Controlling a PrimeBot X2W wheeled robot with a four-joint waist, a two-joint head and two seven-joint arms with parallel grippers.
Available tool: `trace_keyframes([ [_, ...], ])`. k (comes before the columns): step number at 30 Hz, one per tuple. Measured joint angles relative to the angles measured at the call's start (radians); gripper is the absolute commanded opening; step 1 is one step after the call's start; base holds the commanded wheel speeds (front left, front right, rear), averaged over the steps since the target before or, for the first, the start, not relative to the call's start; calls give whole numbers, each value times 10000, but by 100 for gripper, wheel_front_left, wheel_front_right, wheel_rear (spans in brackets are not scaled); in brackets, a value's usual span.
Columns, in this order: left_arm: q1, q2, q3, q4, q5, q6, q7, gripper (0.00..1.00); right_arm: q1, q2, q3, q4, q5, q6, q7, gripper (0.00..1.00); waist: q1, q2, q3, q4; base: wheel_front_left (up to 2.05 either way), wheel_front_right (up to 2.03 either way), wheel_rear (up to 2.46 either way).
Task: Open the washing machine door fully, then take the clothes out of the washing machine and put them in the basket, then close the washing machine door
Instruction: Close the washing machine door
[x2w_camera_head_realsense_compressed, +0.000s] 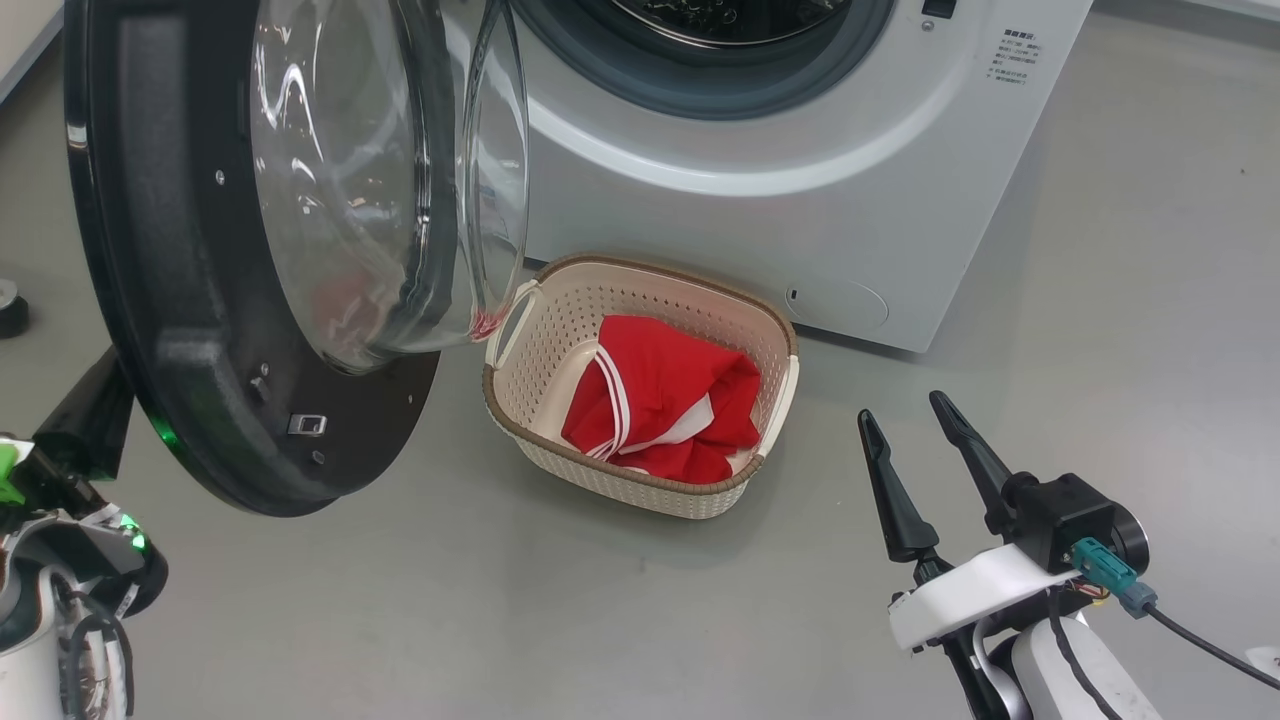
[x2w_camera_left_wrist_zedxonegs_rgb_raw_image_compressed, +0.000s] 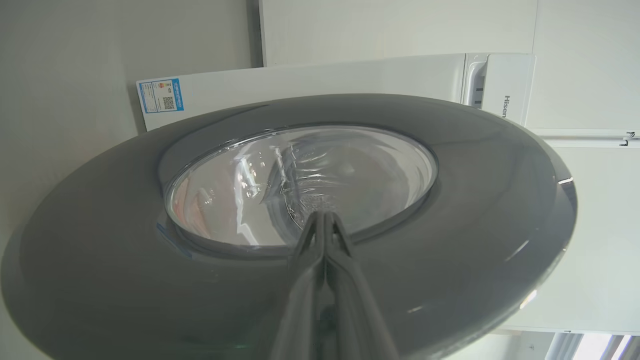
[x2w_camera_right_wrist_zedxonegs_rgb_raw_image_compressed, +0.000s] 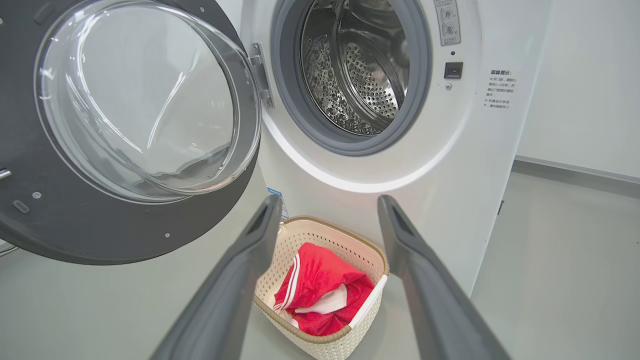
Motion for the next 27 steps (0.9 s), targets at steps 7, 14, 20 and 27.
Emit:
trace_keyframes([
  [7, 35, 19, -144, -263, -169, 86, 715, 0, -3, 0, 6, 13, 0, 0, 0, 100, 0, 0, 6, -3, 0, 0, 0],
  [14, 202, -27, -142, -575, -744, 178, 1269, 0, -14, 8, 8, 27, 0, 0, 0, 100, 0, 0, 17, -43, 0, 0, 0],
  [20, 418, -92, -499, -993, -918, 178, 1852, 0, -19, 13, 8, 48, 0, 0, 0, 100, 0, 0, -1, -101, 0, 0, 0],
  [27, 822, -142, -704, -1237, -918, 188, 2115, 0, -115, 33, 163, 107, 0, 0, 0, 100, 0, 0, -34, -300, 0, 0, 0],
])
